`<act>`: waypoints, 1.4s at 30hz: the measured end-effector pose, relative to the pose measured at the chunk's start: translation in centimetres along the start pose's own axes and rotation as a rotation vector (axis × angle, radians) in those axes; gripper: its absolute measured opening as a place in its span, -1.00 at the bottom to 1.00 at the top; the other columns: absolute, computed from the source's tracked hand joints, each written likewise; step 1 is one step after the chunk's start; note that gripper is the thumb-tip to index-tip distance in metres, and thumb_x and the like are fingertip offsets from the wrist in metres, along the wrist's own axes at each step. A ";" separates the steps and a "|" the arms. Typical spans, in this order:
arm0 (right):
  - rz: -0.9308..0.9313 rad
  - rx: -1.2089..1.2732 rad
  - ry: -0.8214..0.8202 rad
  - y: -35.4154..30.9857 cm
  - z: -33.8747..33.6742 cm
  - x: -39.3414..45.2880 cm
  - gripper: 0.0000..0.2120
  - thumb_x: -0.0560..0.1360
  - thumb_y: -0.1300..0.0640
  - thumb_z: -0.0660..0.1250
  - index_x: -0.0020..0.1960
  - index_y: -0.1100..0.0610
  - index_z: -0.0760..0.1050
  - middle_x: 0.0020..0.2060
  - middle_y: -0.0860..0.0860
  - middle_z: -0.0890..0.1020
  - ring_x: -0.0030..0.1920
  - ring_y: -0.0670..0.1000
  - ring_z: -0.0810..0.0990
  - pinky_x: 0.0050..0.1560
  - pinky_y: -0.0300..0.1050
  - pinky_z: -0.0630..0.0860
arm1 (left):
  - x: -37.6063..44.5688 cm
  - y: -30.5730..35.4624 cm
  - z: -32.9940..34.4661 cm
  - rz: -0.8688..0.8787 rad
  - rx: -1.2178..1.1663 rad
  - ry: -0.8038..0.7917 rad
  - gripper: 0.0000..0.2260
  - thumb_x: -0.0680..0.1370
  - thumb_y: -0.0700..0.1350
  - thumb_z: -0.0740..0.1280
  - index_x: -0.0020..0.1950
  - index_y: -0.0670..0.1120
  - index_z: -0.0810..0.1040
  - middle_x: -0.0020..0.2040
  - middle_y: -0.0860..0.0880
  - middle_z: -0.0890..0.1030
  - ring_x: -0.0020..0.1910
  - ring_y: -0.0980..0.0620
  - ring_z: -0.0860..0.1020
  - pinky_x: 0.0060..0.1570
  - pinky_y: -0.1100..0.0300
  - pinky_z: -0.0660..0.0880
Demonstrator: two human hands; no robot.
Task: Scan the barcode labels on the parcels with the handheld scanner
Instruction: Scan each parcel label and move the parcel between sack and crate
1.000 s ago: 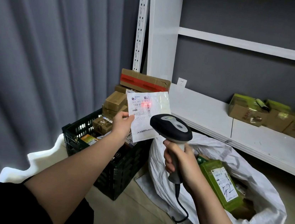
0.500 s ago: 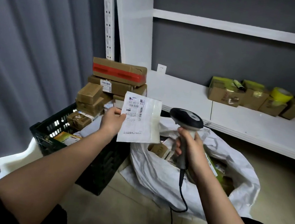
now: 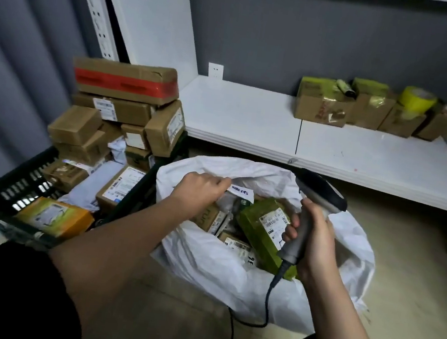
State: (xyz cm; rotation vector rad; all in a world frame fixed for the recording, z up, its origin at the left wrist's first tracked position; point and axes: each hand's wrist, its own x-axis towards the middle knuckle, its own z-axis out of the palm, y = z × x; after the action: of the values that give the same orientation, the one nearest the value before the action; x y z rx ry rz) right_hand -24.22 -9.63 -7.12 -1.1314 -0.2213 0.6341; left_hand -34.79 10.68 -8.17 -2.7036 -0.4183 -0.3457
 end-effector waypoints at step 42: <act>0.153 -0.311 -0.332 12.2 23.8 -3.7 -0.85 0.59 0.16 0.27 -0.06 0.18 0.31 -0.48 0.05 0.40 -0.54 0.01 0.33 -0.51 -0.17 0.28 | -21.5 -21.4 6.6 -0.797 -0.495 -0.561 -0.38 0.55 0.14 0.29 0.51 -0.10 0.19 0.42 -0.19 0.33 0.30 -0.20 0.42 0.18 -0.02 0.44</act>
State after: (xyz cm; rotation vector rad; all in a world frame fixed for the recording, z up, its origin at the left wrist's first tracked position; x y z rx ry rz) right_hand -42.81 9.93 -7.32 -1.3461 -0.5352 0.9474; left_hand -60.62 27.10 -13.34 -2.9367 -1.7893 0.1538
